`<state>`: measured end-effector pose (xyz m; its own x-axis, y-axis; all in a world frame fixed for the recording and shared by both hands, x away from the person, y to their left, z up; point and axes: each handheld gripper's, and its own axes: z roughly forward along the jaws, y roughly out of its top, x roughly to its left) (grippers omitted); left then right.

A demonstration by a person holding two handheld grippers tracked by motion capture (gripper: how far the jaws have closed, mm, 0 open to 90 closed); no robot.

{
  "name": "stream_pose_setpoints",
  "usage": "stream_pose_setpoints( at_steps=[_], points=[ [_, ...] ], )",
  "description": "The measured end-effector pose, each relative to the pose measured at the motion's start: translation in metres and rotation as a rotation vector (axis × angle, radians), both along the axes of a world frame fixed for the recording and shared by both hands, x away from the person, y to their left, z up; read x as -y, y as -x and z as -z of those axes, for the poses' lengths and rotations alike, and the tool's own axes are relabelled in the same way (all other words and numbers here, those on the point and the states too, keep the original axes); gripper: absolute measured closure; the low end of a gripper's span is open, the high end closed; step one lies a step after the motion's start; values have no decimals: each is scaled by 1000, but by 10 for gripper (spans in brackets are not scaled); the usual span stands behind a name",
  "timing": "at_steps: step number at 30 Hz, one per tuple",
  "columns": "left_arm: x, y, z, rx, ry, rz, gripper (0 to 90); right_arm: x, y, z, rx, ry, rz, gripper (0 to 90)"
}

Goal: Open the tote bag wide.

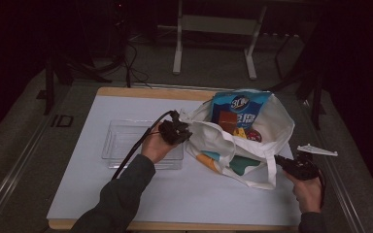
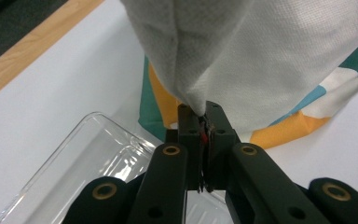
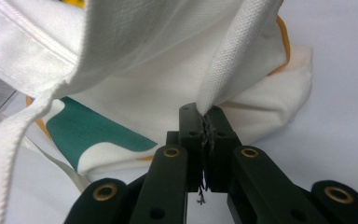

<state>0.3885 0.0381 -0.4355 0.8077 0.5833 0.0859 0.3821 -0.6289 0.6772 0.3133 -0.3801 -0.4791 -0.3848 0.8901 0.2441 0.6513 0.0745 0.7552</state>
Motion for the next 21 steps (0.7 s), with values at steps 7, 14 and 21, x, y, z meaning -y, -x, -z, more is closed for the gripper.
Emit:
stream_pose_setpoints(
  at_steps=[7, 14, 21],
  points=[
    [12, -3, 5, -13, -40, 0, 879, -1, -6, 14, -40, 5, 9, 881],
    [16, -10, 13, -45, -46, -21, 879, -4, -10, 23, -79, 0, 18, 883],
    [22, -15, 21, -63, -77, -26, 879, -7, -15, 34, -121, 5, 25, 887]
  ],
)
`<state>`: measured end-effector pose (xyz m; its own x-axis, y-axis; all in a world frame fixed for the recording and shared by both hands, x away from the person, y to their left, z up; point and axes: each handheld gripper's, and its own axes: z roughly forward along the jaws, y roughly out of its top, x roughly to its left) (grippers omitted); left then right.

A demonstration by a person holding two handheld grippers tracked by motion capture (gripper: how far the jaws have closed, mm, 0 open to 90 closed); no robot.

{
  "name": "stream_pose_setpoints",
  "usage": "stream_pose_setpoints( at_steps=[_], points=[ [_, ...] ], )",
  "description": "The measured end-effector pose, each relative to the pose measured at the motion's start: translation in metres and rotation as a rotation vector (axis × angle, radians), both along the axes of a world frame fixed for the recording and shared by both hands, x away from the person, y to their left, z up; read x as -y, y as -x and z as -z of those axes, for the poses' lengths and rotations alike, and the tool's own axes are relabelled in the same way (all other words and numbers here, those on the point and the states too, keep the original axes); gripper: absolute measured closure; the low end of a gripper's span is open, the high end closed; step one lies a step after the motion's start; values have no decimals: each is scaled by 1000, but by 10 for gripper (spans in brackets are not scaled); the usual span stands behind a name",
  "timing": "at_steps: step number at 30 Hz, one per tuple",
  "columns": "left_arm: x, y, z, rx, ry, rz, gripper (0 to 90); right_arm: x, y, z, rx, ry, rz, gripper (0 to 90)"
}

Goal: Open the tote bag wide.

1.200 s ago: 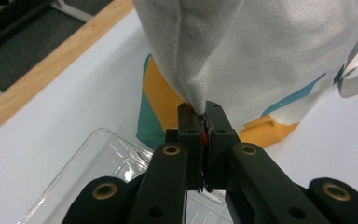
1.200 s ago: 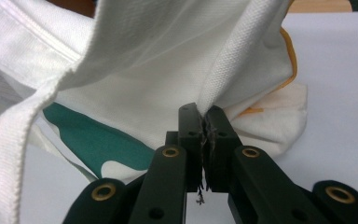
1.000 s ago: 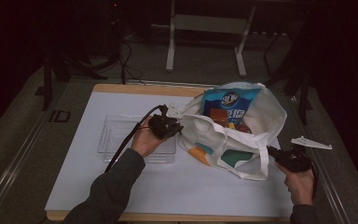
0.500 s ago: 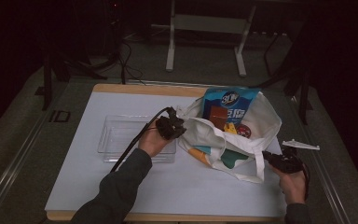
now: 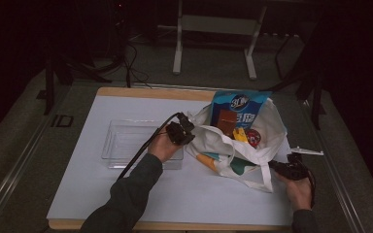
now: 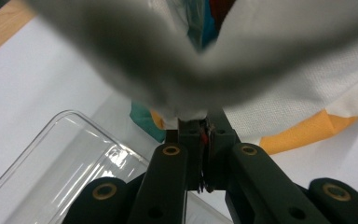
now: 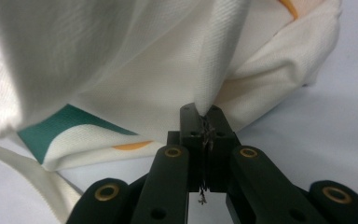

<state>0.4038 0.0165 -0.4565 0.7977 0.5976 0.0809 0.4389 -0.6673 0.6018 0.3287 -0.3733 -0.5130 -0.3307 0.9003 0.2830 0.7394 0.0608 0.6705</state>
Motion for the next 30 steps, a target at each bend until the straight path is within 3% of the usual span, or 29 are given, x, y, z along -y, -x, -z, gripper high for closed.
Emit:
stream_pose_setpoints(
  at_steps=[4, 10, 18, 19, 23, 25, 30],
  points=[
    [4, -2, 5, -9, -30, -6, 879, -5, -4, 9, -31, 11, 4, 887],
    [4, -5, 10, -23, -31, -21, 879, -4, -5, 11, -40, 7, 7, 888],
    [3, -6, 10, -41, 1, -28, 873, -7, -4, 8, -42, 39, 14, 848],
    [0, -6, 8, -48, 22, -21, 865, -5, -4, 6, -37, 40, 9, 835],
    [-3, -6, 6, -59, 57, -11, 800, -1, -1, 1, -21, 33, 18, 788],
    [-4, -5, 4, -65, 65, -8, 712, 2, 1, -3, -7, 27, 20, 775],
    [-7, 1, -4, -45, 84, -11, 602, 6, 7, -15, 24, 45, 30, 755]
  ],
)
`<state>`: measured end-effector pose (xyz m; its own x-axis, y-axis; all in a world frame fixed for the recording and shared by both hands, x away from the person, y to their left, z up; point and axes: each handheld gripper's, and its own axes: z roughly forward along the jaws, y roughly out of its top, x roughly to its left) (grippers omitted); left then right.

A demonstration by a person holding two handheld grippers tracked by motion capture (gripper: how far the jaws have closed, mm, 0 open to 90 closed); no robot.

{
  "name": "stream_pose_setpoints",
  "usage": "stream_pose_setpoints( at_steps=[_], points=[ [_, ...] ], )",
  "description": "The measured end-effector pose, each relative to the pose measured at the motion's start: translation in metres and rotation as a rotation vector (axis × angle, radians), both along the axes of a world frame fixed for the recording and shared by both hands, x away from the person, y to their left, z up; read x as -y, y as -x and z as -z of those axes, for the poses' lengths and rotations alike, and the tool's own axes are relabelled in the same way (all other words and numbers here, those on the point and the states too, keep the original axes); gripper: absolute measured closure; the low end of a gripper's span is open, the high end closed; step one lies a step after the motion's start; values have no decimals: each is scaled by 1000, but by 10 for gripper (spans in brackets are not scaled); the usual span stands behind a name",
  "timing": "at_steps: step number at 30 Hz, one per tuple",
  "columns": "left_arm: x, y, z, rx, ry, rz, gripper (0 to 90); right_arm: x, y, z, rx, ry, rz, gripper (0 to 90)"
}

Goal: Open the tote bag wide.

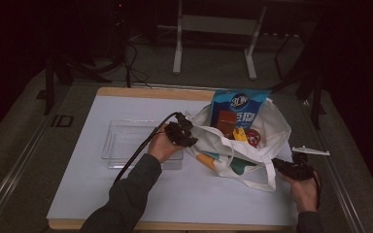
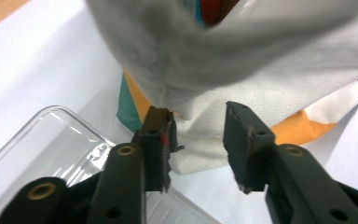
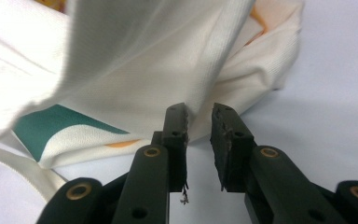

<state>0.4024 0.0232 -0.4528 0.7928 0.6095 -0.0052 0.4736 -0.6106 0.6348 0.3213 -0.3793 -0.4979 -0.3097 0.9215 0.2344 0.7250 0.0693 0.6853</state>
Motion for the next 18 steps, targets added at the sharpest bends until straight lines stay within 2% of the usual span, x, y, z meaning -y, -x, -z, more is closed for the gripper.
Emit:
stream_pose_setpoints(
  at_steps=[4, 5, 7, 9, 10, 11, 13, 16, 18],
  points=[
    [-6, 5, -9, 26, 19, 9, 550, 3, 6, -13, 40, 8, 3, 730],
    [-6, 5, -9, 26, 19, 9, 546, 3, 6, -13, 40, 8, 3, 730],
    [-8, 9, -13, 52, 12, 2, 535, 4, 7, -18, 52, 6, 8, 724],
    [-11, 11, -18, 58, 40, 11, 526, 5, 8, -23, 67, 5, 7, 711],
    [-14, 12, -23, 73, 54, 6, 520, 5, 6, -27, 76, 11, 17, 695],
    [-14, 12, -23, 73, 54, 6, 512, 5, 6, -27, 76, 11, 17, 695],
    [-16, 14, -26, 83, 81, 17, 508, 5, 3, -30, 78, 33, 23, 682],
    [-17, 15, -30, 98, 98, 20, 509, 5, -2, -34, 93, 32, 21, 652],
    [-18, 14, -30, 105, 101, 19, 540, 7, -5, -37, 104, 20, 32, 645]
  ],
)
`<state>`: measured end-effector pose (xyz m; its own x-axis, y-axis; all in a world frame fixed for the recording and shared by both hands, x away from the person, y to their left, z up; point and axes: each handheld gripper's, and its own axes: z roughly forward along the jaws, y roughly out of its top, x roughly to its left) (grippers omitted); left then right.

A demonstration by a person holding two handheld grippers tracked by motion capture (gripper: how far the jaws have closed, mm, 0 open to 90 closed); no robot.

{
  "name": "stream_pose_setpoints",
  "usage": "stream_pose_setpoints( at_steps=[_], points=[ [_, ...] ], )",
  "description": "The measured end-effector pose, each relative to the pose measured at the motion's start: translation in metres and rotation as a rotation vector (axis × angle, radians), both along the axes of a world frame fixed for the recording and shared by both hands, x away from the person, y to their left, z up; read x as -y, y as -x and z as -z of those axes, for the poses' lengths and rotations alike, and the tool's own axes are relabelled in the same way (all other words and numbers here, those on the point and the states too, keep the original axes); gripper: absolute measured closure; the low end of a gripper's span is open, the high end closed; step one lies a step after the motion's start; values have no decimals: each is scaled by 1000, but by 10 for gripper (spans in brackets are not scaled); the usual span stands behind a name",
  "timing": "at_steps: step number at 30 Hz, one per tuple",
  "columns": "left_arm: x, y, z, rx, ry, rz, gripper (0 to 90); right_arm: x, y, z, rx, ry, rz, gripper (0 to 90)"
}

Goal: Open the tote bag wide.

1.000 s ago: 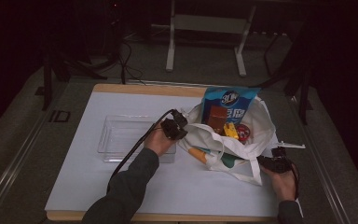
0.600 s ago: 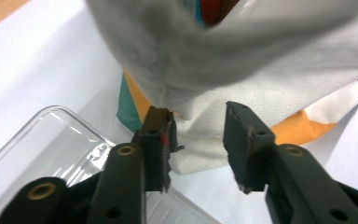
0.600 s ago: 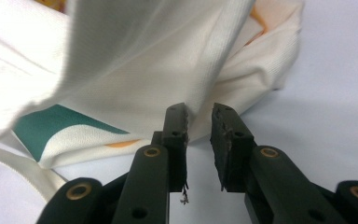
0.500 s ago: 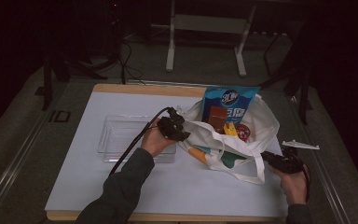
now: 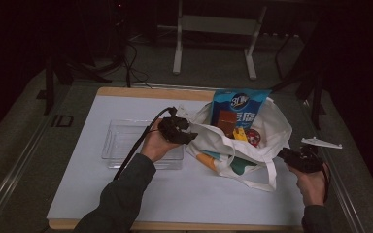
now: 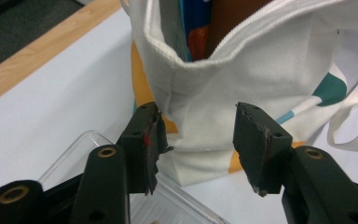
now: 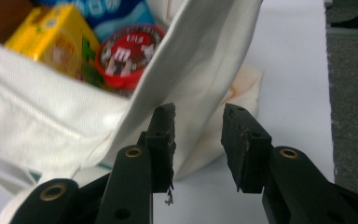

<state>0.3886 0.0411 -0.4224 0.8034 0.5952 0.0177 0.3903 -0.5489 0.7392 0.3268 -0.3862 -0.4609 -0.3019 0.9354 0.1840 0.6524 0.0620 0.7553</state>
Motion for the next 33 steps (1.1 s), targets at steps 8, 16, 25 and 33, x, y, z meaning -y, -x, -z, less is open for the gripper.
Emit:
stream_pose_setpoints(
  at_steps=[8, 16, 25, 33],
  points=[
    [2, -9, 1, 7, 9, -34, 772, 4, -14, 0, -5, -58, -20, 822],
    [12, -19, 18, -34, -44, -50, 860, -2, -22, 12, -34, -41, -8, 895],
    [18, -25, 34, -47, -113, -61, 868, -7, -31, 30, -91, -8, 19, 897],
    [18, -30, 41, -59, -144, -118, 877, -12, -34, 46, -150, 53, 35, 900]
  ],
)
